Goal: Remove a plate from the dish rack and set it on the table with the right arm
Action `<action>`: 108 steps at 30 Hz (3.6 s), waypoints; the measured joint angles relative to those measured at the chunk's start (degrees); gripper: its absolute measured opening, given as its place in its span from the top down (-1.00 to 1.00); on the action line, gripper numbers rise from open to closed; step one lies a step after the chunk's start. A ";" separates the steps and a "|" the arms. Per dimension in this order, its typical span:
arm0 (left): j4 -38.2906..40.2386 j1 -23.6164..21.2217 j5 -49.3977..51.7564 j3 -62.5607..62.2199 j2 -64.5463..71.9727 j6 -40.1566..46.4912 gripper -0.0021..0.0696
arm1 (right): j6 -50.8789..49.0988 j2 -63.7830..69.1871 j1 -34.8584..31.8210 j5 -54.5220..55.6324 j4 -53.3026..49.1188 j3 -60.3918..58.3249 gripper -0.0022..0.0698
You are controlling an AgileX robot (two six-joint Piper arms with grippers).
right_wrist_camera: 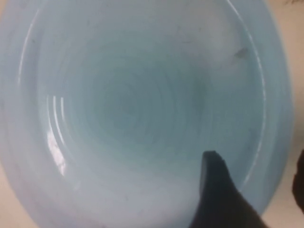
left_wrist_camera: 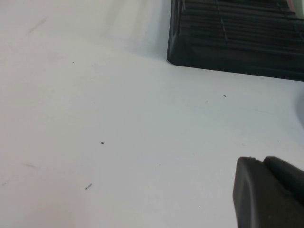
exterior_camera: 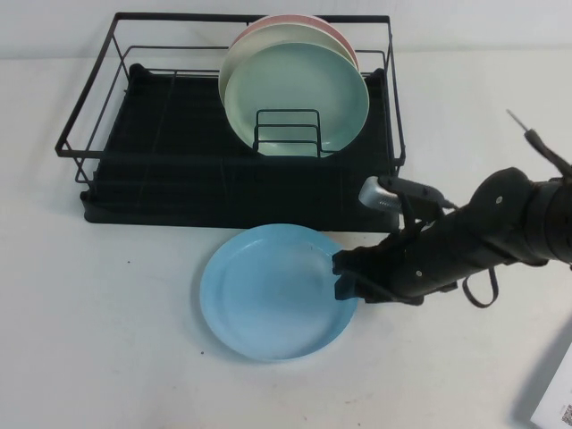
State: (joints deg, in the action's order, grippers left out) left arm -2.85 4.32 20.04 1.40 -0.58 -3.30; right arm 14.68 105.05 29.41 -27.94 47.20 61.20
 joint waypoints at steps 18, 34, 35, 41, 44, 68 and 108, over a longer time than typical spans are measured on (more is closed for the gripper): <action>0.00 0.00 0.00 0.00 0.00 0.00 0.95 | -3.15 -30.51 0.00 -16.89 -18.27 -0.13 0.96; 0.00 0.00 0.00 0.00 0.00 0.00 0.95 | 4.29 -43.88 0.00 -42.38 -21.42 -0.13 0.99; 0.00 0.00 0.00 0.00 0.00 0.00 0.95 | 6.03 -43.88 0.00 -42.62 -21.55 -0.13 0.99; 0.00 0.00 0.00 0.00 0.00 0.00 0.95 | 10.86 -43.88 0.00 -42.85 -22.38 -0.13 0.99; 0.00 0.00 0.00 0.00 0.00 0.00 0.95 | 11.22 -44.27 0.00 -42.85 -22.71 -0.13 0.99; 0.00 0.00 0.00 0.00 0.00 0.00 0.95 | 23.18 -81.63 -20.11 -30.28 -29.17 -1.74 0.99; 0.00 0.00 0.00 0.00 0.00 0.00 0.95 | 32.08 -105.78 -22.37 41.00 15.22 -62.86 0.99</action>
State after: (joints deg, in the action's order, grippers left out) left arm -2.85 4.32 20.04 1.40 -0.58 -3.30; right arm 46.76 -0.73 7.04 13.05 62.42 -1.66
